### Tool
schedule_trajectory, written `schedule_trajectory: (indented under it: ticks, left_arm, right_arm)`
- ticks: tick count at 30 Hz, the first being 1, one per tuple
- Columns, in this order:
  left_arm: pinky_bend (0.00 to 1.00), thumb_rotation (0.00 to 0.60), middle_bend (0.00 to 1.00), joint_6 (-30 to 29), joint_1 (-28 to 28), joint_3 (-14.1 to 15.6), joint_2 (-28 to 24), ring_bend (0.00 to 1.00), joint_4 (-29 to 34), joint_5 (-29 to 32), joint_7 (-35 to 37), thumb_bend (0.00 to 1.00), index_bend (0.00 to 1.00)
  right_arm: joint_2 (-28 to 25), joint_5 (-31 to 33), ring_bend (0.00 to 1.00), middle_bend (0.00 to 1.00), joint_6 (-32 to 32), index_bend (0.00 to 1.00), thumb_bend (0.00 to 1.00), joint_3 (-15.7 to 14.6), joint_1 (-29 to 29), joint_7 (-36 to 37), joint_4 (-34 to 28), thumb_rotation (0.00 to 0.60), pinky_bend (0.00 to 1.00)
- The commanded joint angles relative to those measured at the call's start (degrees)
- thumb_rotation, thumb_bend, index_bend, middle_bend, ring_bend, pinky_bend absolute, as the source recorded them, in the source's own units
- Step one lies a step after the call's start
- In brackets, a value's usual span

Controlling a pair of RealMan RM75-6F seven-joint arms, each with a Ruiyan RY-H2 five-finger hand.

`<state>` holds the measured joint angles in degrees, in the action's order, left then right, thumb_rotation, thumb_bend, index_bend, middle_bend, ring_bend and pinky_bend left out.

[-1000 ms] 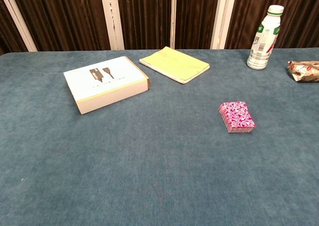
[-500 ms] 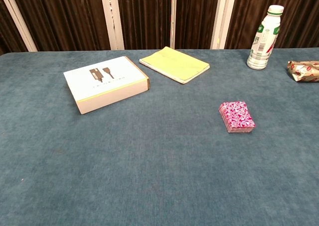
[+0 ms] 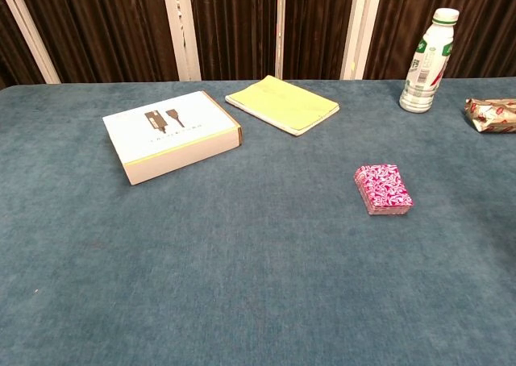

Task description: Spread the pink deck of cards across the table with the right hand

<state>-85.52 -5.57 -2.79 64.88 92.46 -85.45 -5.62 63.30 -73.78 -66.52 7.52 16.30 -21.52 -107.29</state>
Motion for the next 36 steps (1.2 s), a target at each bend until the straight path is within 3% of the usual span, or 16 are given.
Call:
schedule_trajectory:
  ticks: [1,13,25,36]
  left_arm:
    - [0.0,0.6,0.0,0.15,-0.02,-0.02,-0.23,0.0,0.01,0.12,0.55,0.0,0.0]
    - [0.0,0.6,0.0,2.36,-0.37,0.38,-1.48,0.0,0.75,1.13,2.79,0.0,0.0]
    - [0.0,0.6,0.0,4.1,-0.82,0.74,-2.33,0.0,1.62,1.66,3.69,0.0,0.0]
    - [0.0,0.6,0.0,5.04,-1.1,0.88,-2.77,0.0,2.0,2.06,4.24,0.0,0.0]
  right_arm:
    - [4.01,8.21,0.0,0.0,5.51,0.0,0.21,2.44,6.07,-8.2,-1.69,0.6,0.0]
    - [15.96,25.83,0.0,0.0,9.02,0.0,0.21,5.79,17.42,-19.95,5.85,0.6,0.0]
    - [22.44,35.0,0.0,0.0,9.17,0.09,0.21,5.91,23.53,-23.08,12.63,0.6,0.0]
    - [24.84,41.98,0.0,0.0,9.58,0.16,0.21,5.02,27.08,-24.8,16.13,0.6,0.0]
